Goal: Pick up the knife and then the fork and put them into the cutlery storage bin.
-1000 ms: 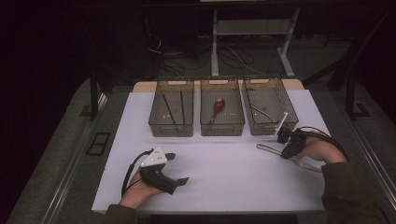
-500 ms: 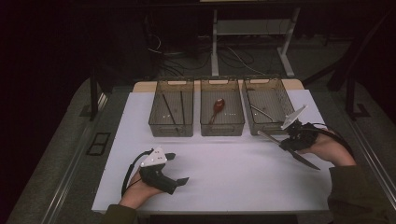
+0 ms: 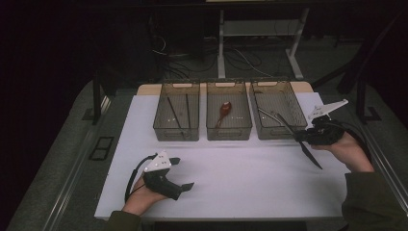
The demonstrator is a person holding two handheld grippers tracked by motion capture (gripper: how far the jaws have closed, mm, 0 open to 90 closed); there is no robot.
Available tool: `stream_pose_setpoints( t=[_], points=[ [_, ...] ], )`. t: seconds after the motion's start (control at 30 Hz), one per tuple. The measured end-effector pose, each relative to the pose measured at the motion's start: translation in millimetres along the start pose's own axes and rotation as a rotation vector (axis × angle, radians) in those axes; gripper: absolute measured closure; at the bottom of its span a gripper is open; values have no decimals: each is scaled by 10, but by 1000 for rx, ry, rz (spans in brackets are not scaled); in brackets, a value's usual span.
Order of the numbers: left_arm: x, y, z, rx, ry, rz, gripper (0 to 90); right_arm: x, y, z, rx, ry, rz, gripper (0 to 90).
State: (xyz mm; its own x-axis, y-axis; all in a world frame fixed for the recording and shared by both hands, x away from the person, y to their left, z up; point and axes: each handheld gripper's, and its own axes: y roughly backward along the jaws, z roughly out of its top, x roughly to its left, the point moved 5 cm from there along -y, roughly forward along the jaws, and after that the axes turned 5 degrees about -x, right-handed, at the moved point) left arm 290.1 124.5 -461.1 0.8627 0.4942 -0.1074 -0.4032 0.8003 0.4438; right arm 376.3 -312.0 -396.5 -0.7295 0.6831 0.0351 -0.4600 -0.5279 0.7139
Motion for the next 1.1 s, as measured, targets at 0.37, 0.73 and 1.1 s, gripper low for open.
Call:
stream_pose_setpoints(
  t=[0.37, 0.73, 1.1],
  points=[
    [8, 4, -3, 1, -1, 0, 0, -122, 81, 43, -146, -147, -40, 789],
    [45, 17, -2, -17, 5, 7, 0, -215, 152, 56, -249, -226, -87, 789],
    [88, 24, -3, -27, 17, 11, 0, -272, 312, 203, -326, -234, -142, 788]
  ],
)
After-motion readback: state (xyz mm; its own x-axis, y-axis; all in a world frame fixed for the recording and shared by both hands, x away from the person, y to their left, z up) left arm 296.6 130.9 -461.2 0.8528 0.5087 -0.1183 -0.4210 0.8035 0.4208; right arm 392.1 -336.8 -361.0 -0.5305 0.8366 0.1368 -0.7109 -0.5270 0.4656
